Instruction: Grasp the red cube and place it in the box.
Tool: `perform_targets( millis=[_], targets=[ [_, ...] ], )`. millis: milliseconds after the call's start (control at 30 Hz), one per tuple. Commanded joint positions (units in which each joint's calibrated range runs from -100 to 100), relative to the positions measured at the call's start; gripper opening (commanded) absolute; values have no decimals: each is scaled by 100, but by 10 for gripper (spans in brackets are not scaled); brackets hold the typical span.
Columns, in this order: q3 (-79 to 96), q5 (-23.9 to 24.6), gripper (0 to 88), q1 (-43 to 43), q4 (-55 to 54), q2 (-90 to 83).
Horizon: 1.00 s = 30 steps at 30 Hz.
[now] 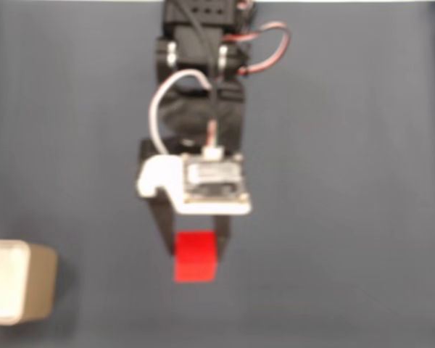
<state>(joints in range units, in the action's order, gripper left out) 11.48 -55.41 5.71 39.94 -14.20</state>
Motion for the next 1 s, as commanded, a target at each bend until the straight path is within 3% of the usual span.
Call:
perform_targets(
  millis=[0,967],
  targets=[
    [-437,68,30,274,-18,68],
    [-1732,98,27,1389,-190,1481]
  ],
)
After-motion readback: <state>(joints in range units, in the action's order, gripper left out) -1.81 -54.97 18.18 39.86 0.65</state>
